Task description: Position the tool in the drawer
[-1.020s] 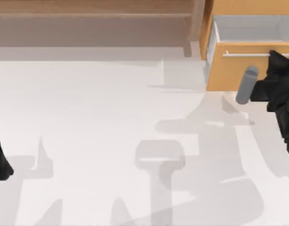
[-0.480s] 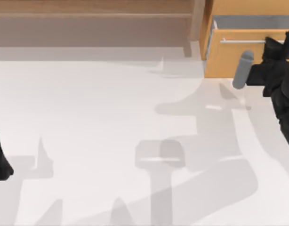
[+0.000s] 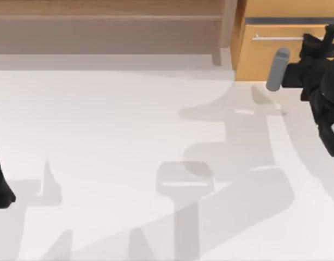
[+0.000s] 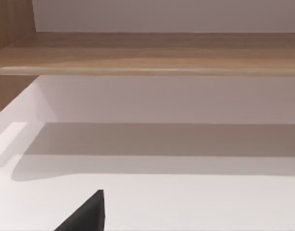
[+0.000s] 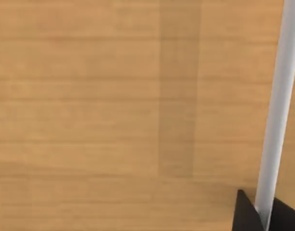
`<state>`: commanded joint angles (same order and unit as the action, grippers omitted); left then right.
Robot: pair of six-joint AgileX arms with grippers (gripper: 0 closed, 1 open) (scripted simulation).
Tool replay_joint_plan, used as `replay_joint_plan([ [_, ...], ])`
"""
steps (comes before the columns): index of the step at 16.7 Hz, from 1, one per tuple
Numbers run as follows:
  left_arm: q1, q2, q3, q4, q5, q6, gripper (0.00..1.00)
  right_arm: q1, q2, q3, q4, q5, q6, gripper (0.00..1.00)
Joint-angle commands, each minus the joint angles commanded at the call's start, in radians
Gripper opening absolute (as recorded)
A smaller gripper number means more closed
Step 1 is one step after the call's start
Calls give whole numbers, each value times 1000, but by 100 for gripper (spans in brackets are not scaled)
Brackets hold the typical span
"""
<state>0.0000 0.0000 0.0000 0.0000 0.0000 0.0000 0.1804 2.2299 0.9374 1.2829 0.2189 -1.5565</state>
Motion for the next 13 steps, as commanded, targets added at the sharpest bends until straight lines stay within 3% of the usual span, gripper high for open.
replay_joint_plan([
  [5,0,0,0,0,0,0,100,-17,65,150,-87,-19,4,0],
  [10,0,0,0,0,0,0,100,-19,72,166,-97,-21,5,0],
  [13,0,0,0,0,0,0,100,-19,72,166,-97,-21,5,23],
])
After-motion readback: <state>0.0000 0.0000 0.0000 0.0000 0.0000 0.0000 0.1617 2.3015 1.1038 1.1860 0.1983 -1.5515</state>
